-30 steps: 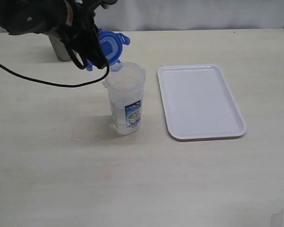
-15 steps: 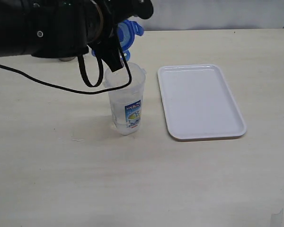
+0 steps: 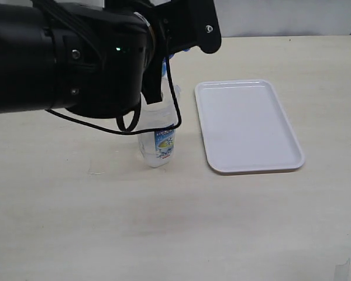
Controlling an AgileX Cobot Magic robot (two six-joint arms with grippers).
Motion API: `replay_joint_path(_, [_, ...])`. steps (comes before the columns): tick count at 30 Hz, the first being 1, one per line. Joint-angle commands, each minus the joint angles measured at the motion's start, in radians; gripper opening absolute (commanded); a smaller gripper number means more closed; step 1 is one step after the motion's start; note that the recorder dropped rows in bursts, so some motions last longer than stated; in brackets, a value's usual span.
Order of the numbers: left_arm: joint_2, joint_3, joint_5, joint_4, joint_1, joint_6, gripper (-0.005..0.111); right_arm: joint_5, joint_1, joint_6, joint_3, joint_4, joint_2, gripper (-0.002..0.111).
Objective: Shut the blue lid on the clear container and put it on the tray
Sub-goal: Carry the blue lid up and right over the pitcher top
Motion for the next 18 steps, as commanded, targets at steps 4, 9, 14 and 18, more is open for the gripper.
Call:
replay_joint_path(4, [-0.008,-0.005,0.035,0.010,-0.039,0.028,0.000,0.001,-0.002,0.002,0.001,0.003,-0.004,0.005])
replay_joint_path(9, [-0.008,-0.005,0.044,0.006,-0.039,0.028,0.000,0.001,-0.002,0.002,0.001,0.003,-0.004,0.005])
replay_joint_path(14, [-0.008,-0.005,0.052,0.006,-0.039,0.028,0.000,0.001,-0.002,0.002,0.001,0.003,-0.004,0.005])
replay_joint_path(18, [-0.008,-0.005,0.060,0.008,-0.026,0.028,0.000,0.001,-0.002,0.002,0.001,0.003,-0.004,0.005])
